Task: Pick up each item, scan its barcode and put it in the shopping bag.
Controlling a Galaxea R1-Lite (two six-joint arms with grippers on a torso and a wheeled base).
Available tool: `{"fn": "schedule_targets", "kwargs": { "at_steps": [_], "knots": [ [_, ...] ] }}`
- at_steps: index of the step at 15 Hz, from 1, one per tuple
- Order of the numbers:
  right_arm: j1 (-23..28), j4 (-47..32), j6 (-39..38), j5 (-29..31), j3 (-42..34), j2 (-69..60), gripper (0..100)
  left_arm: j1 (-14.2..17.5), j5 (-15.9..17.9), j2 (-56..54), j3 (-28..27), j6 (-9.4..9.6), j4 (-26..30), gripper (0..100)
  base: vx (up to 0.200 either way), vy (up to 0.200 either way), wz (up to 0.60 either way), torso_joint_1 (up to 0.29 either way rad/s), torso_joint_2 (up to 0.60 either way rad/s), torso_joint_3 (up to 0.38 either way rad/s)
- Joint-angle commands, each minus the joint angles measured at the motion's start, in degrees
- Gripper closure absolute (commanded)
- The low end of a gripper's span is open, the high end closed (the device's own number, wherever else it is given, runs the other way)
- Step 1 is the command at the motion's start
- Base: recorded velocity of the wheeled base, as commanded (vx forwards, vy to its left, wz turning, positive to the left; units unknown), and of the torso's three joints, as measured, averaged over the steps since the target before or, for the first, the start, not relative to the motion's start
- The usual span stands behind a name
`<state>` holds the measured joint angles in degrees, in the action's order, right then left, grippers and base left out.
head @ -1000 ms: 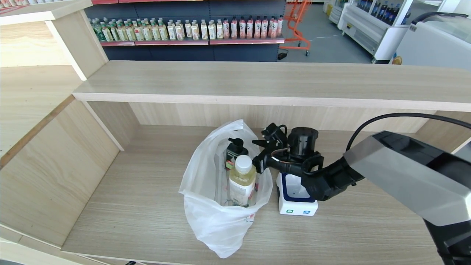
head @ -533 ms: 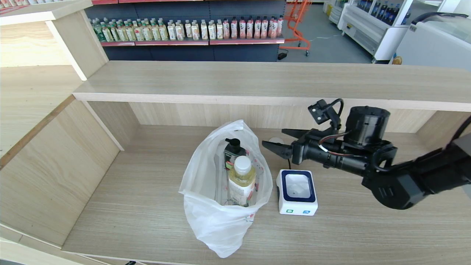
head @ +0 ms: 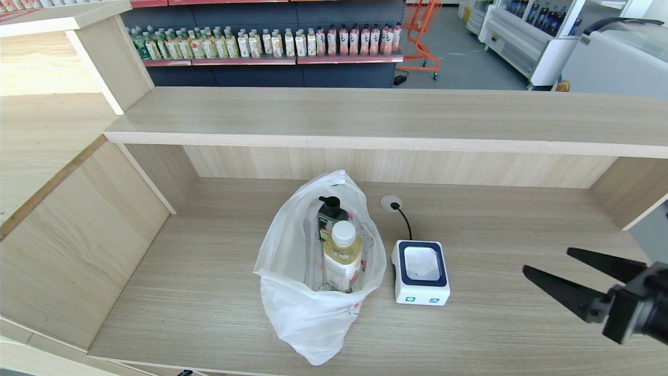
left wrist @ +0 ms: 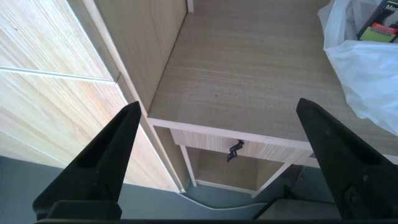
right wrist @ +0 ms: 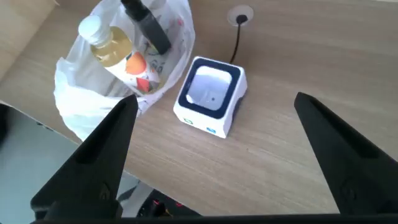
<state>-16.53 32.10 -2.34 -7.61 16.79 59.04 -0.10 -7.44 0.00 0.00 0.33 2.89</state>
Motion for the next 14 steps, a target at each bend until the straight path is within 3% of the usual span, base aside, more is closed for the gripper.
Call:
{"fn": "schedule_targets", "kwargs": {
  "at_steps": [1, 2, 4, 5, 6, 14],
  "knots": [
    [10.4, -13.9, 0.8, 4.4, -15.3, -32.3, 0, 0.0, 0.0, 0.1, 0.0, -0.07, 0.0, 0, 0.0, 0.0, 0.0, 0.0, 0.0, 0.0],
    [12.0, -14.6, 1.5, 4.4, -16.8, -35.7, 0, 0.0, 0.0, 0.0, 0.0, 0.02, 0.0, 0, 0.0, 0.0, 0.0, 0.0, 0.0, 0.0],
    [16.5, -27.8, 2.3, 5.1, -16.8, -48.8, 0, 0.0, 0.0, 0.0, 0.0, 0.02, 0.0, 0, 0.0, 0.0, 0.0, 0.0, 0.0, 0.0],
    [17.5, -30.2, 2.6, 4.9, -16.8, -51.7, 0, 0.0, 0.0, 0.1, 0.0, 0.02, 0.0, 0, 0.0, 0.0, 0.0, 0.0, 0.0, 0.0],
    [17.4, -31.0, 6.6, 5.1, -16.8, -56.7, 0, 0.0, 0.0, 0.1, 0.0, 0.02, 0.0, 0, 0.0, 0.0, 0.0, 0.0, 0.0, 0.0],
    [16.7, -31.7, 6.2, 5.2, -16.8, -59.0, 0, 0.0, 0.0, 0.1, 0.0, 0.02, 0.0, 0, 0.0, 0.0, 0.0, 0.0, 0.0, 0.0]
  ]
}}
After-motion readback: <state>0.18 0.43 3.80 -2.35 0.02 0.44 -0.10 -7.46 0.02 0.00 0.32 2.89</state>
